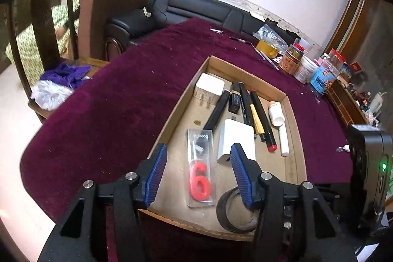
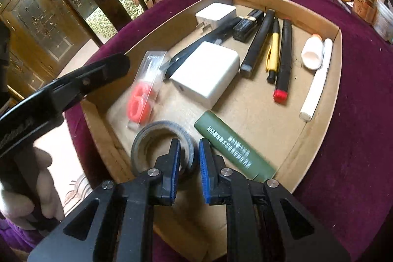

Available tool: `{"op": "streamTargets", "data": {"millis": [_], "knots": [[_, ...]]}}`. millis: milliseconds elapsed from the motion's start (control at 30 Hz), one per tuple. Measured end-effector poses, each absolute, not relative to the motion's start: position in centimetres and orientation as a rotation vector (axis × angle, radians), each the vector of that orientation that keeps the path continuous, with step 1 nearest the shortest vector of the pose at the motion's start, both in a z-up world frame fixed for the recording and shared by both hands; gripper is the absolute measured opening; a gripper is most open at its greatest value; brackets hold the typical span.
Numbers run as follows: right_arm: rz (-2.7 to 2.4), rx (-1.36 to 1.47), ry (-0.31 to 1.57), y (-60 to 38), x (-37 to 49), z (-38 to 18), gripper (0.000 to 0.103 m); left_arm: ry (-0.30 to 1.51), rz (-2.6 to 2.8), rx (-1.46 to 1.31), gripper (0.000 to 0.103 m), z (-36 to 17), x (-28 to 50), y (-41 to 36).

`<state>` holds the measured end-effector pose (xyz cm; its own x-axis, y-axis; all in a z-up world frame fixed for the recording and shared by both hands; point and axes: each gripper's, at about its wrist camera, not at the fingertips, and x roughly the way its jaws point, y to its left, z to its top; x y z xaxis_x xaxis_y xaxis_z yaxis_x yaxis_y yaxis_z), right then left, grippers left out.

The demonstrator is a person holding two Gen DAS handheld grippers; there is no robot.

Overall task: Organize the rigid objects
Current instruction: 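Carry the candle package and tape roll into the tray while both tools release them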

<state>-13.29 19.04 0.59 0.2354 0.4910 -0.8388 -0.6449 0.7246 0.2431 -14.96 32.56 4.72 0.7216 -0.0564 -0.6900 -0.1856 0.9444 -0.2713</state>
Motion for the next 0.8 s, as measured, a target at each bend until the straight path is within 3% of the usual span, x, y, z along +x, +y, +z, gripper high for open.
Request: {"op": "streamTargets", "data": {"millis": [367,500,667,800], "knots": [[0.699,-0.110,1.036,17.0,-12.2,1.7,0.013,0.754,0.181,-0.226,0.066,5.1,-15.3,31.5],[0.711,-0.071,0.971,15.8,-13.2,3.3,0.014,0.772,0.193,-0.200,0.066,5.0,-15.2,30.7],[0.690,-0.027,0.917,14.5,-13.6,4.3,0.038,0.775,0.190,-0.170,0.066,5.4,-15.5,29.5],[0.665,0.009,0.907,13.0,-13.5,4.4,0.040,0.765,0.189,-0.147,0.066,6.0,-16.0,28.4]]}}
